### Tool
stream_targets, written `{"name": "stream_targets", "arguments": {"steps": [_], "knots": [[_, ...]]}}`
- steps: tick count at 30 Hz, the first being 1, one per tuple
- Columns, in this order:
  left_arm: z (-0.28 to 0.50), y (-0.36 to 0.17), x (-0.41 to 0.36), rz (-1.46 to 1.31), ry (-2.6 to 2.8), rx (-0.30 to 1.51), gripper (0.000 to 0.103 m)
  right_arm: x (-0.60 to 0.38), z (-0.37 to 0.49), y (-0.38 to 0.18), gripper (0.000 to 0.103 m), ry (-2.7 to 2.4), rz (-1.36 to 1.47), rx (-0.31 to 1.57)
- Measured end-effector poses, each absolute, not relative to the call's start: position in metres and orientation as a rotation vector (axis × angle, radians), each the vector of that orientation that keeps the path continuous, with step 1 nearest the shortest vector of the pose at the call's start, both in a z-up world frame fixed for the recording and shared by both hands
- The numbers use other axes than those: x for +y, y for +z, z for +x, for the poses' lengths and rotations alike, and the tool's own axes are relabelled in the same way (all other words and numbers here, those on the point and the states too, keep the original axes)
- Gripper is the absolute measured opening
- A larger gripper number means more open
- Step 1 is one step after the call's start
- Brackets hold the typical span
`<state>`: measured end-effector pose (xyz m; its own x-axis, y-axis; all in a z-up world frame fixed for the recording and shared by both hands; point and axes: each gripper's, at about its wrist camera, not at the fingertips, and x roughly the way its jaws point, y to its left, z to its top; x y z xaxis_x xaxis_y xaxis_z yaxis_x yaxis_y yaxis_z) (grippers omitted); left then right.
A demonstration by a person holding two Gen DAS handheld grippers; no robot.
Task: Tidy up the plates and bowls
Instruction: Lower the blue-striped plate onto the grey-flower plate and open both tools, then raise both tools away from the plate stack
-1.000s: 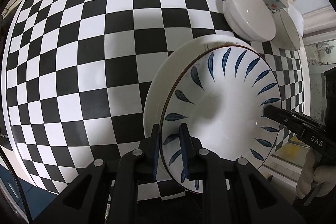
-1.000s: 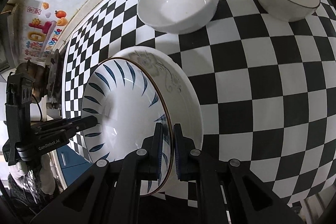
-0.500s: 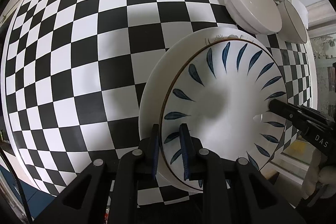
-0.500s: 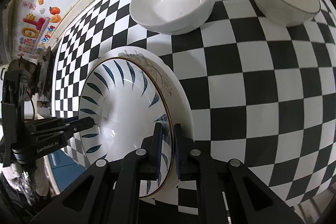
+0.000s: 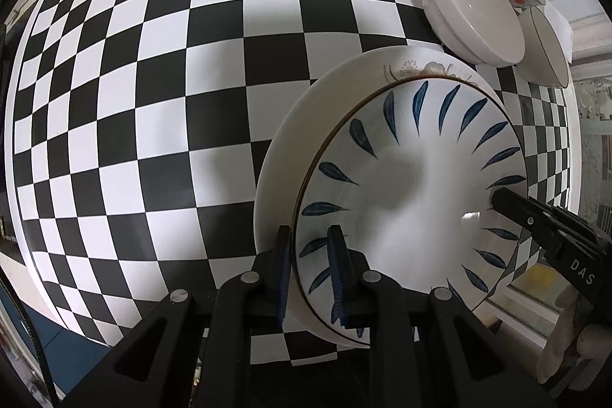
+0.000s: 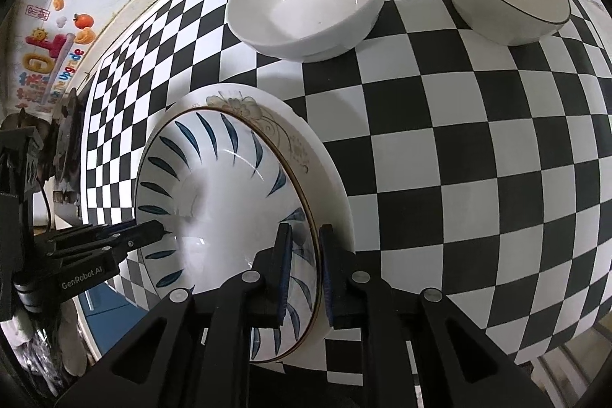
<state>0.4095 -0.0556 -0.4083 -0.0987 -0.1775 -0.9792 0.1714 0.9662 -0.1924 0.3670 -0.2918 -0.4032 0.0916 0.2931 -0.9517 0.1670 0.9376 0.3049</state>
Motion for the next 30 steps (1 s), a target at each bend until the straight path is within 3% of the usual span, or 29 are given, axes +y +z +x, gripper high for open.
{"name": "stream_targets", "arguments": {"steps": [5,17,20,27,30], "knots": [[0.408,-0.404,-0.055,0.008,-0.277,1.636,0.017,-0.289,0.366,-0.400,0.016,0.077,0.356,1.486],[0.401,-0.390,-0.058,0.018,-0.254,1.605,0.017,-0.283,0.367,-0.382,0.030,0.046,0.287,1.442],[0.396,-0.380,-0.061,0.033,-0.248,1.581,0.017,-0.279,0.363,-0.376,0.040,0.038,0.272,1.445],[0.375,-0.332,-0.066,0.038,-0.279,1.535,0.017,-0.265,0.337,-0.335,0.051,0.017,0.232,1.423],[0.363,-0.301,-0.065,0.029,-0.300,1.502,0.017,-0.260,0.322,-0.303,0.062,0.009,0.206,1.389]]}}
